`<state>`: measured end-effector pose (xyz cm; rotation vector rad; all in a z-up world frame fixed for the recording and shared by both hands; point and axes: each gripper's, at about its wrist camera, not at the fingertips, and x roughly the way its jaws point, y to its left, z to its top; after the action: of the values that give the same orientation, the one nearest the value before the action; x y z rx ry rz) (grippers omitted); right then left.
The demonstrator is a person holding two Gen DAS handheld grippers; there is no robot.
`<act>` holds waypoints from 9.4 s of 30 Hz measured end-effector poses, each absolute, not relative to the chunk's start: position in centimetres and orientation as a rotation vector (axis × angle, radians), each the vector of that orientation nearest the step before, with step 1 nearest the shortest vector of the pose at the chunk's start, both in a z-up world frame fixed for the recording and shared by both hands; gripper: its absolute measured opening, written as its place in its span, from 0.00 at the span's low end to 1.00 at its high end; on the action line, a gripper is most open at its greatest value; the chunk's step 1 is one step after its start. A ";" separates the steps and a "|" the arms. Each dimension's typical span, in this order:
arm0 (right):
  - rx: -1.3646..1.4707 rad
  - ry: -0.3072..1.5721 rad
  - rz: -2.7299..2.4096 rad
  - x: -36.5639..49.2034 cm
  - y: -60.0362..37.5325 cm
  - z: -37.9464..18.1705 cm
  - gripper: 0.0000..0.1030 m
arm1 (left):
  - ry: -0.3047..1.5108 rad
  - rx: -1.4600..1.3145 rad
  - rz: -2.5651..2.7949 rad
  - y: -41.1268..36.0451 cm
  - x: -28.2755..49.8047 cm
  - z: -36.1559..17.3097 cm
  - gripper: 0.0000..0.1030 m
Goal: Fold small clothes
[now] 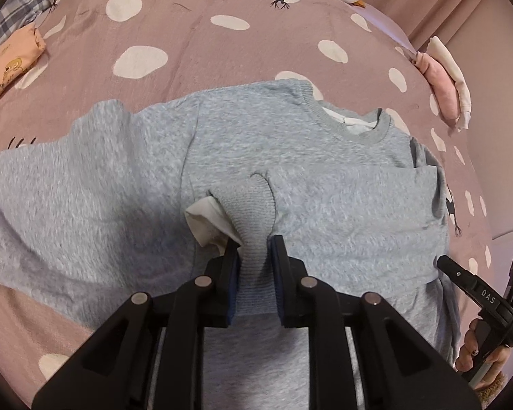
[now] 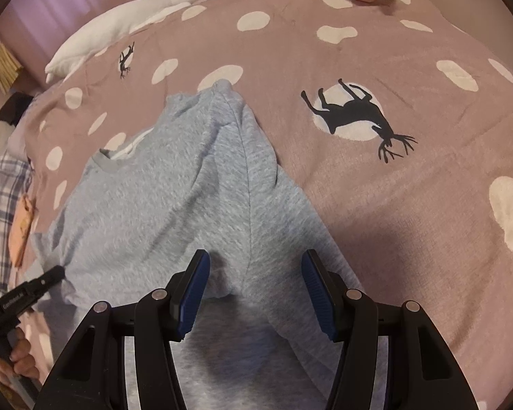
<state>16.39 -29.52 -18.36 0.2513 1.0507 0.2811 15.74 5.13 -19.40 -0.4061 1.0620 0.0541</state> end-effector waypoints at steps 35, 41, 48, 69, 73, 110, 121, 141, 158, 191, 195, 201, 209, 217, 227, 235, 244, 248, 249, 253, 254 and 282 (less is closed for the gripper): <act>0.220 0.736 0.306 8.8 -30.9 -9.1 0.82 | 0.712 -0.936 0.599 27.0 -1.8 -16.4 0.80; 0.225 0.763 0.266 7.9 -31.6 -9.7 0.82 | 0.686 -1.081 0.563 28.9 -1.4 -19.4 0.79; 0.246 0.796 0.225 7.8 -32.3 -10.3 0.81 | 0.587 -1.185 0.544 30.5 -0.1 -21.1 0.46; 0.258 0.796 0.198 7.2 -32.9 -10.2 0.81 | 0.413 -0.848 0.442 24.9 2.7 -7.6 0.15; 0.269 0.796 0.192 7.2 -33.3 -10.2 0.81 | 0.414 -0.760 0.379 21.9 4.3 -5.0 0.15; 0.344 0.817 0.172 7.2 -36.5 -11.9 0.81 | 0.978 -0.267 -0.038 -3.9 18.0 -17.1 0.16; 0.344 0.828 0.180 7.2 -36.6 -12.3 0.82 | 1.013 -0.446 -0.260 -4.4 17.4 -17.6 0.64; 0.265 0.916 0.471 11.9 -27.2 -12.2 0.81 | 0.853 -0.503 0.176 9.1 6.9 -13.6 0.79; 0.092 1.086 0.538 16.8 -16.2 -17.4 0.37 | 0.883 -0.602 0.312 14.0 2.7 -16.2 0.72; 0.054 0.742 0.451 15.0 -22.5 -5.4 0.14 | 1.000 -0.497 0.104 6.5 12.6 -17.8 0.71; 0.063 0.776 0.433 15.4 -23.2 -6.6 0.14 | 1.048 -0.489 0.105 5.9 13.6 -19.4 0.71; 0.059 0.816 0.408 15.7 -23.4 -8.2 0.14 | 1.057 -0.478 0.115 5.6 14.3 -20.6 0.74; 0.073 0.860 0.387 16.2 -23.9 -9.6 0.14 | 1.058 -0.457 0.129 5.2 14.2 -21.0 0.75; 0.107 0.905 0.366 16.7 -24.7 -11.5 0.14 | 1.053 -0.462 0.125 5.2 14.2 -21.2 0.75; 0.124 0.950 0.348 17.3 -25.4 -13.9 0.14 | 1.053 -0.458 0.127 5.1 14.1 -21.1 0.76; 0.131 0.972 0.345 17.5 -25.9 -15.0 0.14 | 1.054 -0.457 0.129 5.0 14.2 -21.2 0.76; 0.129 0.997 0.334 18.0 -26.0 -16.2 0.14 | 1.053 -0.451 0.129 5.0 14.3 -21.4 0.78; 0.133 1.015 0.327 18.3 -26.2 -16.9 0.14 | 1.051 -0.444 0.131 4.9 14.3 -21.4 0.78; 0.132 1.020 0.323 18.4 -26.2 -17.2 0.14 | 1.050 -0.440 0.131 4.8 14.3 -21.4 0.78; 0.130 1.024 0.322 18.4 -26.3 -17.7 0.14 | 1.049 -0.430 0.131 4.5 14.4 -21.4 0.80; 0.137 1.026 0.323 18.5 -26.4 -17.9 0.14 | 1.049 -0.428 0.131 4.5 14.4 -21.5 0.80; 0.214 1.003 0.325 18.2 -27.1 -18.5 0.14 | 1.036 -0.401 0.134 4.0 14.5 -21.6 0.83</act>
<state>18.20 -27.14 -18.50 0.2137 1.0035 0.3250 14.48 4.03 -21.64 -0.4013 1.0355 0.1344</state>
